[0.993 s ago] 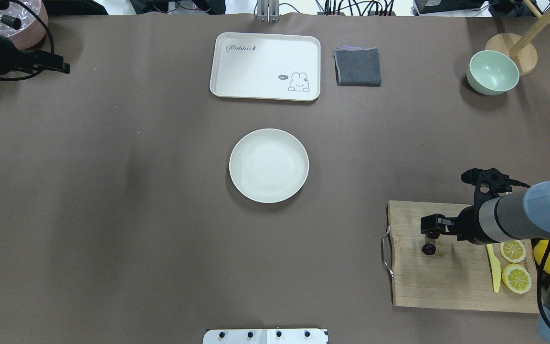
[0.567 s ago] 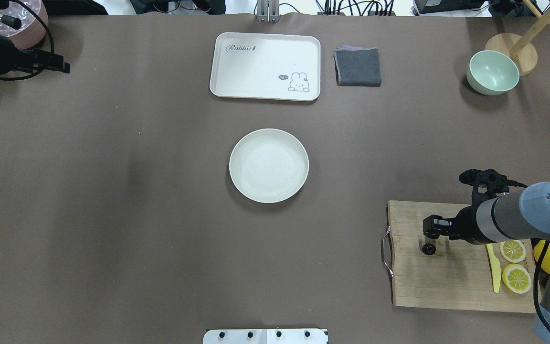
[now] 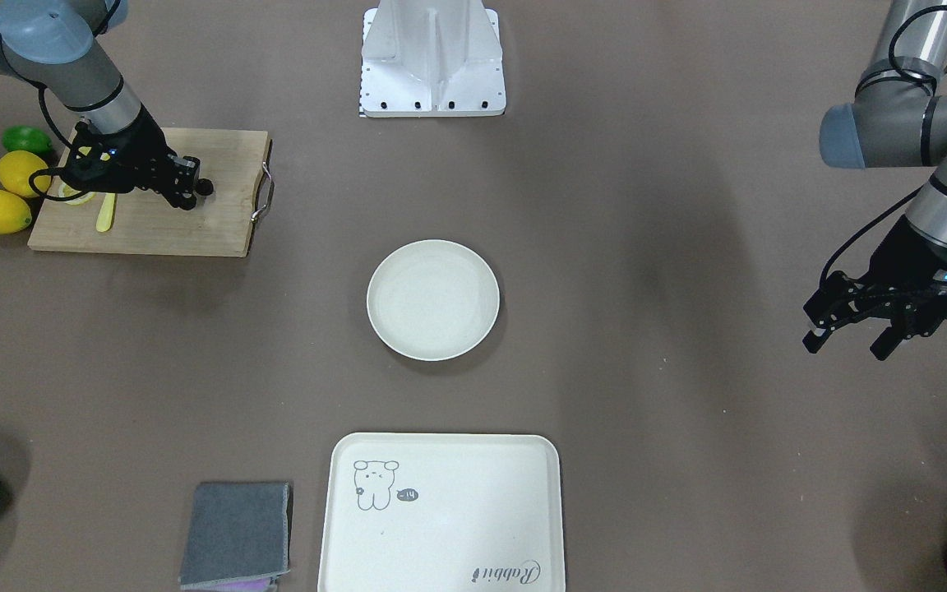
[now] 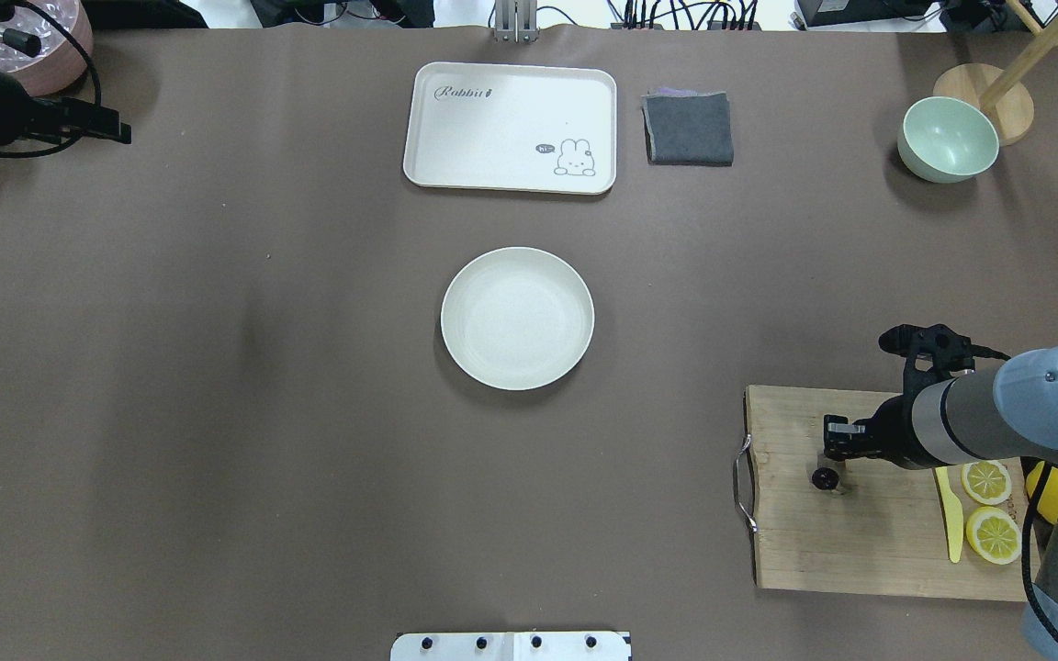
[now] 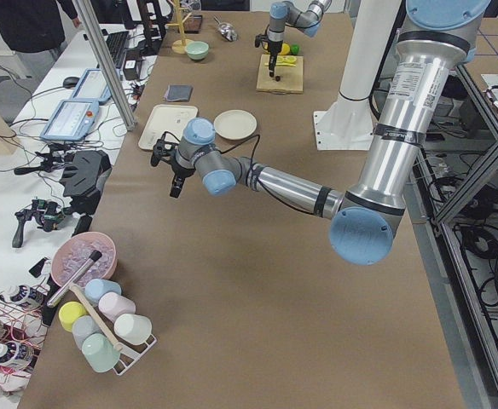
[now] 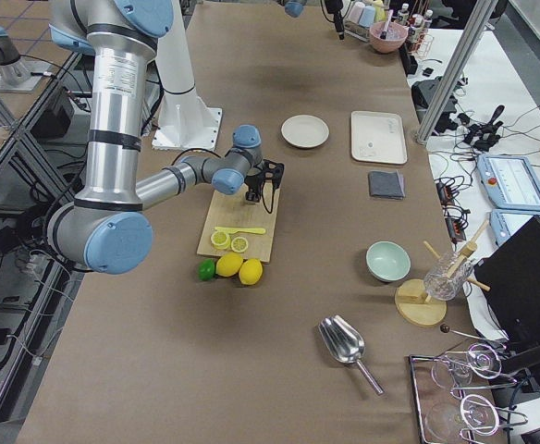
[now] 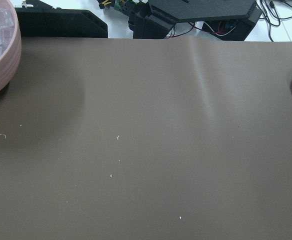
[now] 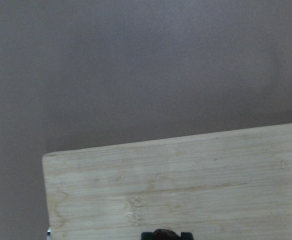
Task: Place red cherry on plate
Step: 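Close the right gripper on the cherry stems and lift them, then carry the cherries with the right gripper over the pale green plate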
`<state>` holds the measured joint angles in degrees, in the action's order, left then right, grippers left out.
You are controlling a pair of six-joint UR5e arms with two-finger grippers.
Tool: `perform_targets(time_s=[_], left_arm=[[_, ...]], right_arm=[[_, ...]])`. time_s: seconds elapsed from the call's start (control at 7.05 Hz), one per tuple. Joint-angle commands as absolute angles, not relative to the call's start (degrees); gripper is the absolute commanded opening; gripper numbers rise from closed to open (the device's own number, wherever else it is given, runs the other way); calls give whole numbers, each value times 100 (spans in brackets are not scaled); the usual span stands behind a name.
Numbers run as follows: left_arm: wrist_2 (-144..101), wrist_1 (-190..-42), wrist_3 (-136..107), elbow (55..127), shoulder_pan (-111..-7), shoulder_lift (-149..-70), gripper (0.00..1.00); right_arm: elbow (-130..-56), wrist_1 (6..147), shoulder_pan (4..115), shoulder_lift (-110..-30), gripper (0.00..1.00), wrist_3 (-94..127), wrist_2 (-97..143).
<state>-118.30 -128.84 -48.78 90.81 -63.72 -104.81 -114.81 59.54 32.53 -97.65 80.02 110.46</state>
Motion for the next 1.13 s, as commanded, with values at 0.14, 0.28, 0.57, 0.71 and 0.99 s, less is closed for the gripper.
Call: perform_targets(time_s=[0.14, 0.28, 0.57, 0.71, 0.99], left_arm=[[-11830, -12876, -4869, 9070, -6372, -10468, 98], [-11830, -12876, -4869, 9062, -6398, -10468, 98], [-11830, -12876, -4869, 9044, -6416, -10459, 98], [-11830, -12876, -4869, 9044, -6425, -10355, 98], [-11830, -12876, -4869, 9044, -6442, -10310, 98]], right_arm=[[-11645, 6647, 4182, -8892, 0, 7963, 12039], [-11541, 7549, 4157, -7920, 0, 7972, 11997], [-10728, 8576, 3869, -6238, 0, 7972, 11622], [-10157, 8569, 3693, -5701, 0, 7972, 11323], [-9085, 8517, 3613, -4759, 0, 7972, 11242]])
